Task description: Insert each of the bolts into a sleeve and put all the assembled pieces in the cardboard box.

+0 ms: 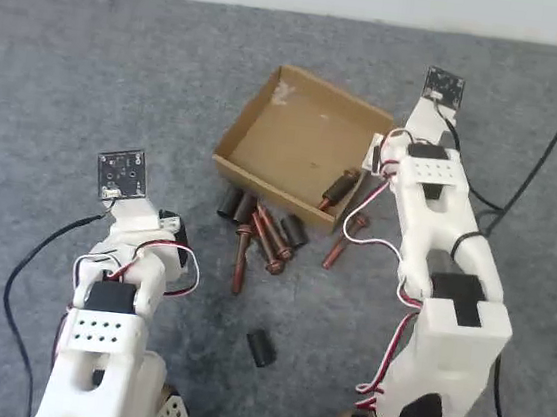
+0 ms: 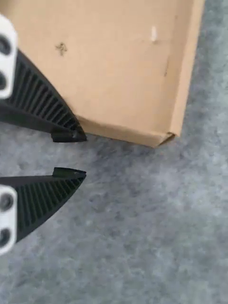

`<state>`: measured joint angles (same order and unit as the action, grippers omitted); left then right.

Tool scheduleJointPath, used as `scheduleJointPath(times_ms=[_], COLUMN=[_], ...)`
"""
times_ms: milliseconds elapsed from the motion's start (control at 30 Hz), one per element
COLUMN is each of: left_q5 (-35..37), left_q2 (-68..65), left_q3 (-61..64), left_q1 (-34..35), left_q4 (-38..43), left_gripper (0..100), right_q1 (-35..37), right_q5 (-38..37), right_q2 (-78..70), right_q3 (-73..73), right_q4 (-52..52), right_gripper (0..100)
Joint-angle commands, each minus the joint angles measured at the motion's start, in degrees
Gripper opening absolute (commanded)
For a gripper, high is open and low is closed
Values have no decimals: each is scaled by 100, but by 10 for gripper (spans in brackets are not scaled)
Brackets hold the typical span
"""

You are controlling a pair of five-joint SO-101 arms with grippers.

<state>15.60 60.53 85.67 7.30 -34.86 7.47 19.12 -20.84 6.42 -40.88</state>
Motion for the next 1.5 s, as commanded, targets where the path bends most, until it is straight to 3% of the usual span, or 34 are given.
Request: scheduleJointPath(times_ms=[0, 333, 833, 900, 1133, 1467], left_q5=[-70, -70, -70, -70, -70, -70], left_q2=[88, 88, 88, 88, 88, 88], left_q3=[-31, -31, -31, -31, -31, -31], left_q1=[9, 9, 9, 9, 9, 9], left_q4=[149, 149, 149, 149, 149, 149], left_gripper=[11, 11, 11, 11, 11, 11], right_q1=[-22, 215, 268, 277, 620, 919], right_q5=[70, 334, 290, 0, -1925, -2884], right_q2=[391, 1095, -171, -163, -180, -338], right_q3=[-659, -765, -1020, -1064, -1380, -1521], right_q4=[-699, -1156, -558, -488, -110, -171], right_gripper=[110, 110, 73, 2, 6, 6])
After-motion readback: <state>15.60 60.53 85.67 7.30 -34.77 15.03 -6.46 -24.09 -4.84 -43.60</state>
